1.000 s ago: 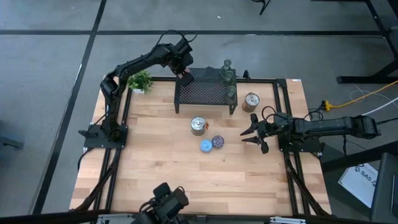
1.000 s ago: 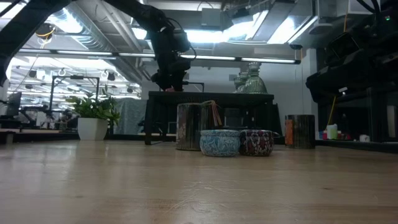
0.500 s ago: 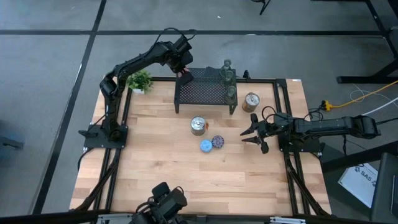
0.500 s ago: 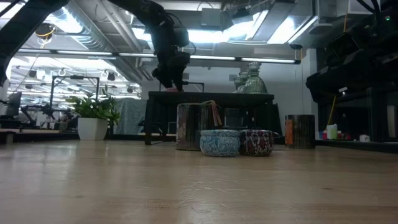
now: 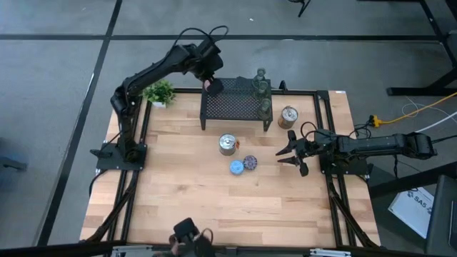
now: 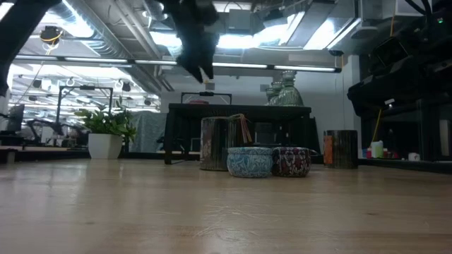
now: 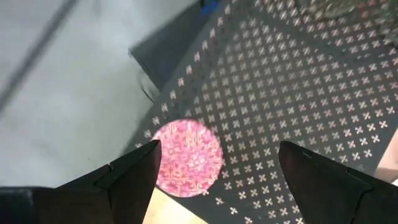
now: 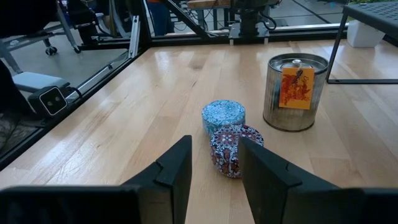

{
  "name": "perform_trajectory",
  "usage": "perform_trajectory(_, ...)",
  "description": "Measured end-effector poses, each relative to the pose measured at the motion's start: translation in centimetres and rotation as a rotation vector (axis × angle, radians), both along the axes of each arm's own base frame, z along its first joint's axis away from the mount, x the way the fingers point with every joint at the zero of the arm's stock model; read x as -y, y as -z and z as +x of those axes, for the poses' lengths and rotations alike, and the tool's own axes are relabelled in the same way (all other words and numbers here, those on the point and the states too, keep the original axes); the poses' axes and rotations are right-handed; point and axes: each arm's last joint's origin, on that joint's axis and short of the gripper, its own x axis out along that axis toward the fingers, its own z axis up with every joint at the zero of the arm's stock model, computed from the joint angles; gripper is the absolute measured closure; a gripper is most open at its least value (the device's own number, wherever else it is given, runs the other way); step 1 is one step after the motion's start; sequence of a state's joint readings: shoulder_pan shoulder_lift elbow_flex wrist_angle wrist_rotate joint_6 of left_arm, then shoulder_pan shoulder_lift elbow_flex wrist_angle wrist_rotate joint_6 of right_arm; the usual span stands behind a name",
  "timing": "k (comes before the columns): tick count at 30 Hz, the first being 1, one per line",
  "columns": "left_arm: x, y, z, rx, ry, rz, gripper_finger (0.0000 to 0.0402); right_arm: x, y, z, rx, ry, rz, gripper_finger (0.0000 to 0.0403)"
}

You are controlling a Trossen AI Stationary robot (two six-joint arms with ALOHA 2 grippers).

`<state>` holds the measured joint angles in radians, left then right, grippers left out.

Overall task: Pick & Place candle stick holders
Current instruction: Put the blue scented candle on the shelf

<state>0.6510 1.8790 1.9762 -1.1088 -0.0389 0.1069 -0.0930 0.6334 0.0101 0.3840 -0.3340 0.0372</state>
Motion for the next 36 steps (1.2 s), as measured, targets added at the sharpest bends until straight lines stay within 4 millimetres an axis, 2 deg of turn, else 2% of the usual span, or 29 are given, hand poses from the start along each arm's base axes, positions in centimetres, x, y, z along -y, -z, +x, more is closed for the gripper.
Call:
perform_trajectory(5,3.3,-1.6,0.3,0.015,0.040,0.144,0.0080,0.0,0.0,0.0,0.000,0.000,0.000,0.0271)
perform_trajectory(10,7.2,-1.0,0.7,0.083,0.116,0.175,0.0080,0.0,0.0,0.0,0.000,0.000,0.000,0.0271)
perform_trajectory(18,13.3,3.2,1.8,0.247,0.223,0.262,0.0080,0.0,0.0,0.0,0.000,0.000,0.000,0.0271)
perform_trajectory(27,18.9,8.2,3.3,0.328,0.307,0.328,0.0080,0.0,0.0,0.0,0.000,0.000,0.000,0.0271)
perform_trajectory(31,20.6,9.2,3.4,0.355,0.367,0.340,0.0080,0.0,0.0,0.0,0.000,0.000,0.000,0.0271)
perform_trajectory(36,21.7,9.4,3.4,0.382,0.392,0.294,0.0080,0.0,0.0,0.0,0.000,0.000,0.000,0.0271)
